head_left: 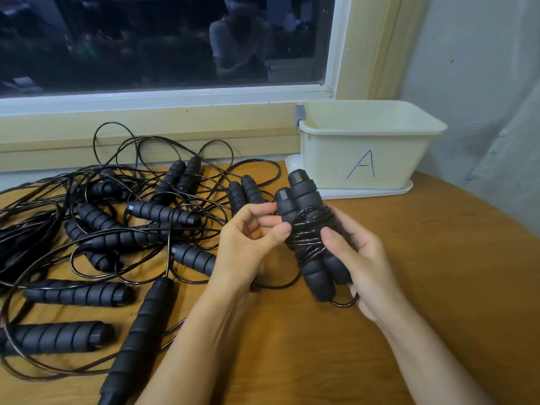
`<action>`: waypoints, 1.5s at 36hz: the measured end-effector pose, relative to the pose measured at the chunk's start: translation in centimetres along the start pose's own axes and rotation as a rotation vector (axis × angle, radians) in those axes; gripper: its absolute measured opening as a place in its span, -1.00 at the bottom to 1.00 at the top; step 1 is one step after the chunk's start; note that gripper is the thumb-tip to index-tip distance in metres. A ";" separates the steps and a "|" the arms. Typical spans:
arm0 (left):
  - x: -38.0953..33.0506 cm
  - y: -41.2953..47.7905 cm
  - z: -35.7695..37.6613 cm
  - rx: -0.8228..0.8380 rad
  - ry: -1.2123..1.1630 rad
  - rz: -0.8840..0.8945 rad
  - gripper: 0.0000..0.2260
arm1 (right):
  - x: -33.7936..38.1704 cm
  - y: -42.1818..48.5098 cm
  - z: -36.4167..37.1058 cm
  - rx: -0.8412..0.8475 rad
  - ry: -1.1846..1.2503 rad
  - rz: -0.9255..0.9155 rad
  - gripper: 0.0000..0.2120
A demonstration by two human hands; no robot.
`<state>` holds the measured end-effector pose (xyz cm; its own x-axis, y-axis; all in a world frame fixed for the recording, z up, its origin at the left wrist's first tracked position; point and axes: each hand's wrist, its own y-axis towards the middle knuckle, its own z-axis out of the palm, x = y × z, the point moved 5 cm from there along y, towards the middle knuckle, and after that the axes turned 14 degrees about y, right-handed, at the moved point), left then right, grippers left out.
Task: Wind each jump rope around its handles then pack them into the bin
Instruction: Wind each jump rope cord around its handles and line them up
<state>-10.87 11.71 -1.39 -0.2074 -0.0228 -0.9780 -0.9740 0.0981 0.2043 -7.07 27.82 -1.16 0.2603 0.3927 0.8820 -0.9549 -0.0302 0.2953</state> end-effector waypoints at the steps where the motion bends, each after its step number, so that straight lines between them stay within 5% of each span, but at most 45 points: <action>1: -0.1 0.0 0.0 0.000 -0.006 0.002 -0.63 | -0.1 0.0 -0.1 0.000 0.016 0.022 -0.62; 11: -0.2 -0.2 0.2 0.043 0.179 0.060 -0.58 | -0.6 0.0 -0.2 0.007 0.083 0.100 -0.44; 19: -0.4 -0.3 0.4 0.074 0.147 0.027 -0.59 | -0.8 -0.1 0.0 0.018 -0.012 0.024 -0.54; 27: -0.2 -0.2 -0.3 -0.088 0.059 -0.019 -0.55 | -1.3 -0.1 -0.2 -0.020 -0.243 -0.134 -0.37; 42: -0.6 -0.8 0.5 -0.117 0.047 -0.063 -0.64 | -0.2 -1.2 0.6 -0.108 -0.709 -0.520 -0.60; 49: -0.8 -1.0 0.6 -0.138 0.045 -0.076 -0.61 | -0.6 -1.4 2.0 -0.089 -1.066 -0.457 -0.07; 54: -0.9 -1.0 0.8 -0.117 0.075 -0.062 -0.69 | -0.5 -1.3 2.0 -0.157 -1.237 -0.421 0.11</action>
<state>-9.63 12.45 -0.73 -0.1482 -0.0996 -0.9839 -0.9883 -0.0227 0.1511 -5.69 25.87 -1.24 0.4174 -0.7524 0.5095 -0.7539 0.0264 0.6565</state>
